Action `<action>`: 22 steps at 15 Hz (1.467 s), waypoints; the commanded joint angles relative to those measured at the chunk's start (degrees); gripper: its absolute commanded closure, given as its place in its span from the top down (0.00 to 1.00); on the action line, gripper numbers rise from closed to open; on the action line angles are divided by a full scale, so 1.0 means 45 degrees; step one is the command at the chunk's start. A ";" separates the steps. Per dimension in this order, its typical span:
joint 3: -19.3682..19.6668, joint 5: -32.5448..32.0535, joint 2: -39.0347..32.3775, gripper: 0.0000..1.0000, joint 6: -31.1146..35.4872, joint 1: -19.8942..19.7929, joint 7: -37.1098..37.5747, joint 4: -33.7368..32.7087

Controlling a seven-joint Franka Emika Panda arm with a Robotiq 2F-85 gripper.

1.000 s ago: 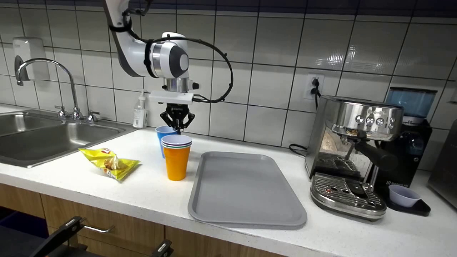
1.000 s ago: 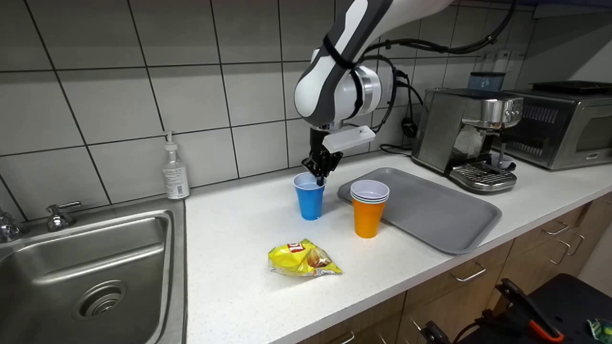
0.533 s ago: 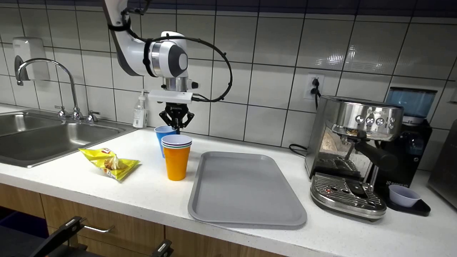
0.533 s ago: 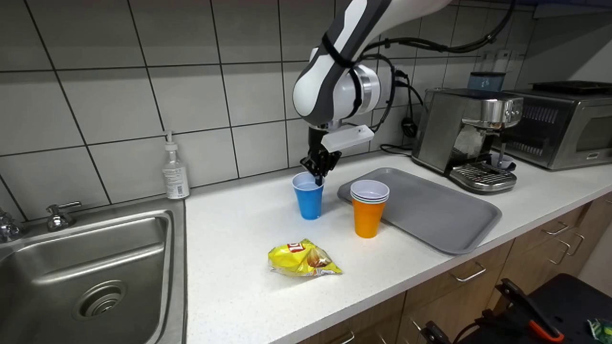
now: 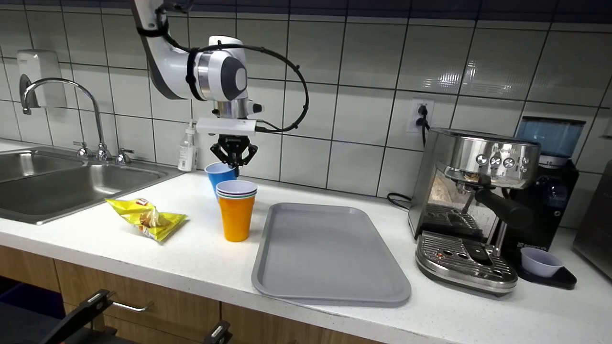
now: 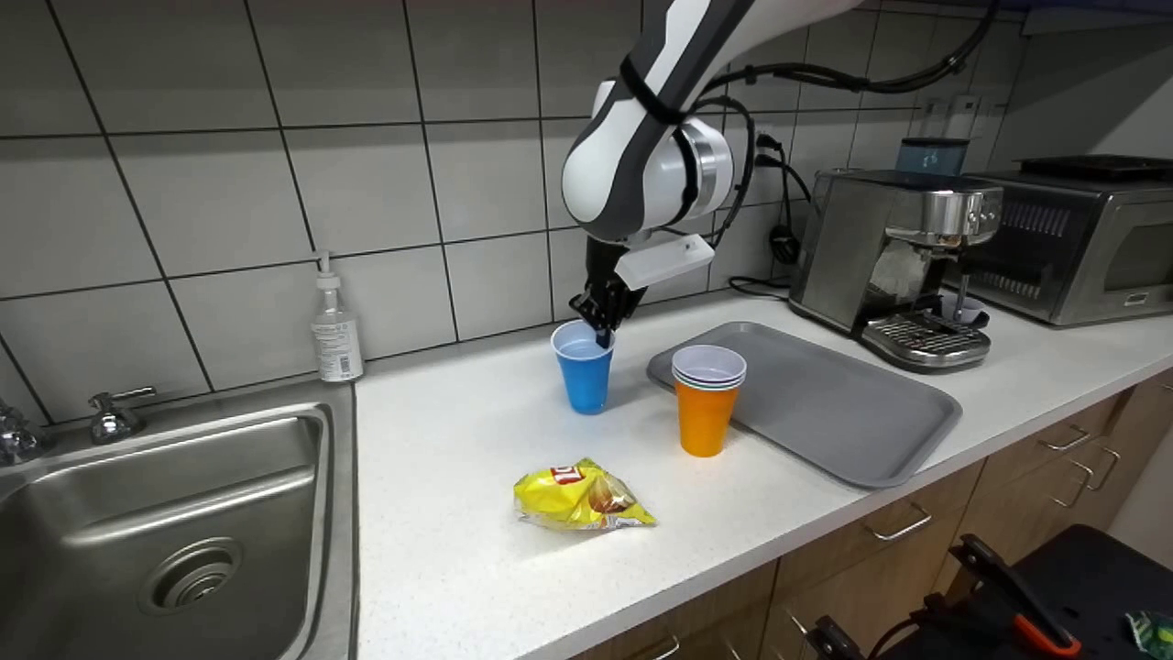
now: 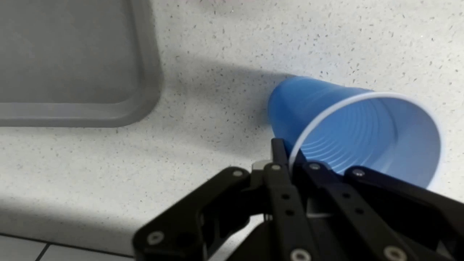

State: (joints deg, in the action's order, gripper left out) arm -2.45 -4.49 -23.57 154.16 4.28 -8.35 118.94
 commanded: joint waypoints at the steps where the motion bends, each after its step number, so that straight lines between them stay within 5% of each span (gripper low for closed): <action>1: -0.0174 -0.0300 0.0915 0.01 0.0881 -0.0212 -0.0432 0.1024; 11: -0.0892 0.0369 0.2921 0.01 0.2360 -0.0989 -0.2480 0.3271; 16: -0.1422 0.2323 0.4957 0.01 0.2170 -0.1563 -0.4655 0.4793; 22: -0.1025 0.4084 0.6922 0.01 0.1849 -0.1121 -0.6098 0.6125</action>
State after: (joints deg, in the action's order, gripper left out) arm -7.16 11.19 1.73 163.72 -1.07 -32.73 142.36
